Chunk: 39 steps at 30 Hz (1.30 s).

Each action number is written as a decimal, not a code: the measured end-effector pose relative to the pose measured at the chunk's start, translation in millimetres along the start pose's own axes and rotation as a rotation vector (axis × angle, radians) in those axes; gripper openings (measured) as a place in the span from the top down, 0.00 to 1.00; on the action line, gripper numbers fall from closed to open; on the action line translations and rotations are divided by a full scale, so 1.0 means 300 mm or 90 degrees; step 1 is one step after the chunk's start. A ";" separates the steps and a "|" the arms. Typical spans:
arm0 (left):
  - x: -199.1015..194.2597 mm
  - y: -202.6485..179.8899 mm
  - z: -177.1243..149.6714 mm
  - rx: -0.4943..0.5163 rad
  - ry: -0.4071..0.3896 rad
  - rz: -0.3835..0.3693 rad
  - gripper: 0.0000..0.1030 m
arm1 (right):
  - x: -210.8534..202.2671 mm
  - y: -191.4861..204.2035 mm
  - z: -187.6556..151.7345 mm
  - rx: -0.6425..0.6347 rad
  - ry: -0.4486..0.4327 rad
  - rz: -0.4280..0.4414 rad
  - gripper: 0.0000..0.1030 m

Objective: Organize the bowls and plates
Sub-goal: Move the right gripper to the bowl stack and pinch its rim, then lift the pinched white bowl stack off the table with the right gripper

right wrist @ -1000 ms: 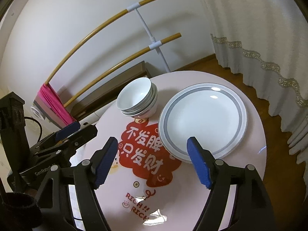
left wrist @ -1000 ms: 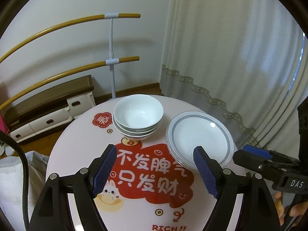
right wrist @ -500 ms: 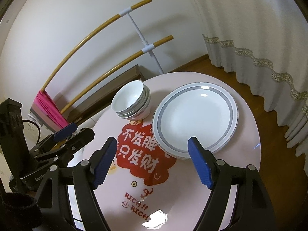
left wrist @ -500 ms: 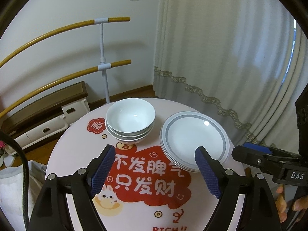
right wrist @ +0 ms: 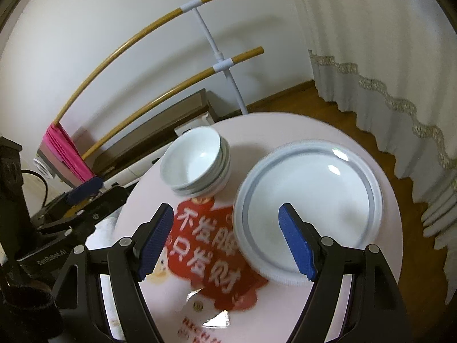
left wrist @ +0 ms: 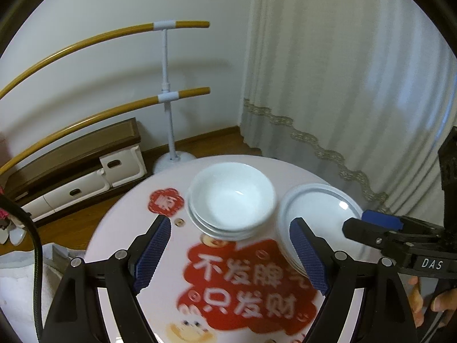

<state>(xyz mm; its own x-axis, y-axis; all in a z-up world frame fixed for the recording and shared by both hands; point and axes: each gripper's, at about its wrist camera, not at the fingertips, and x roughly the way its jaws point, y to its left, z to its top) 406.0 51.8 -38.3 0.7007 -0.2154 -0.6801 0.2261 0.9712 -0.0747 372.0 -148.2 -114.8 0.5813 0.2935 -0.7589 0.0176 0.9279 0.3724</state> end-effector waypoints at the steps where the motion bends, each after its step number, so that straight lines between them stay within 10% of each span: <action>1: 0.015 0.014 0.013 -0.004 0.002 0.003 0.20 | 0.020 0.007 0.020 -0.003 0.000 -0.001 0.25; 31: 0.502 0.222 0.127 -0.117 0.135 0.027 0.24 | 0.534 0.036 0.200 -0.030 0.165 -0.006 0.25; 39: 0.535 0.214 0.122 -0.115 0.153 0.016 0.35 | 0.578 0.028 0.196 -0.023 0.204 0.013 0.40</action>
<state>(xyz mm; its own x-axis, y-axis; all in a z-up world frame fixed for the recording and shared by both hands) 557.9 75.8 -125.6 0.5195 -0.1823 -0.8348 0.0721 0.9828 -0.1698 520.9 -103.1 -212.0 0.2961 0.3641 -0.8830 -0.0241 0.9271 0.3741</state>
